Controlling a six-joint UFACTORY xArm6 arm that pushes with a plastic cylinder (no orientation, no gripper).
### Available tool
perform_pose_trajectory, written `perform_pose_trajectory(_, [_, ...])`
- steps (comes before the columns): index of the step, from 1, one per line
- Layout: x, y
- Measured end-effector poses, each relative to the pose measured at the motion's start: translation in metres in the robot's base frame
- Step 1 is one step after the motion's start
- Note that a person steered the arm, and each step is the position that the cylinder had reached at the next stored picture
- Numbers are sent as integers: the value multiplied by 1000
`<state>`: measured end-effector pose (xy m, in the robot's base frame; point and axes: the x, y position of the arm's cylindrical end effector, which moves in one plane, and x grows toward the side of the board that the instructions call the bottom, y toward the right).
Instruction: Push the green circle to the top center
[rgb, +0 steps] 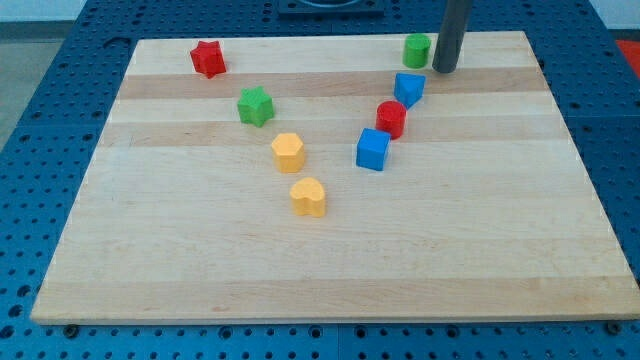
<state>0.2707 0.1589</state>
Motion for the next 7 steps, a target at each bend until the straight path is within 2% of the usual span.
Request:
perform_pose_trajectory(2, [14,0])
perform_pose_trajectory(4, [24,-37])
perform_pose_trajectory(5, [4,13])
perform_pose_trajectory(7, [-28,-6])
